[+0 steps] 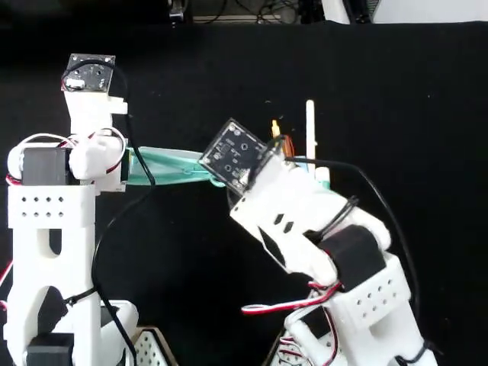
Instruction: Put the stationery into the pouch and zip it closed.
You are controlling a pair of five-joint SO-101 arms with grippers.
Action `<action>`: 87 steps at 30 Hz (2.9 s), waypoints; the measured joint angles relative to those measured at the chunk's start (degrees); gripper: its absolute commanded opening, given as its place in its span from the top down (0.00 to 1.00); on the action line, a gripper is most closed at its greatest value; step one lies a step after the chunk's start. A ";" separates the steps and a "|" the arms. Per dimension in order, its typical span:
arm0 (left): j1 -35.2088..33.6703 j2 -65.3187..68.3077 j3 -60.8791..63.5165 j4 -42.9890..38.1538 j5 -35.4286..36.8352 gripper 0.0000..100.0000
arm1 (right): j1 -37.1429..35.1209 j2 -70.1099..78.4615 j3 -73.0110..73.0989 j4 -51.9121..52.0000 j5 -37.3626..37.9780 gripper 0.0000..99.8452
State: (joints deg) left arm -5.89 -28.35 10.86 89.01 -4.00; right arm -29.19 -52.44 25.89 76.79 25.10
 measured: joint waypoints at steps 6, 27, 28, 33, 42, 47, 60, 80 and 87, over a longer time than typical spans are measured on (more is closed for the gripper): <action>0.00 0.00 0.00 0.00 0.44 0.97 | 1.23 -1.05 0.00 1.23 0.00 0.99; 0.00 -1.93 -1.05 0.00 0.70 0.97 | 4.84 -1.49 -3.78 7.21 -1.32 0.82; -0.09 -2.99 -1.23 0.00 0.70 0.97 | 4.40 -1.76 -5.27 8.62 -1.32 0.83; -0.35 -11.60 -1.23 0.00 0.44 0.97 | 0.79 -2.90 -15.38 14.51 -2.46 0.84; -0.79 -31.03 8.53 -0.18 0.44 0.97 | 9.41 -3.25 -15.47 12.92 -9.49 0.84; -0.79 -40.00 19.25 -4.92 0.44 0.97 | 16.79 -2.46 0.35 2.64 -9.67 0.84; -1.14 -64.35 42.29 -15.21 0.44 0.97 | 22.42 -1.23 36.84 -32.53 -9.76 0.87; -1.14 -62.42 45.63 -16.53 0.44 0.97 | 23.30 51.87 -2.29 -30.95 -9.85 0.87; -1.14 -62.42 45.63 -16.53 0.44 0.97 | 22.15 73.23 -22.07 -30.24 -10.11 0.87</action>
State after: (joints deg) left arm -7.03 -90.77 56.48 72.48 -3.56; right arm -7.03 20.79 3.82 46.55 14.99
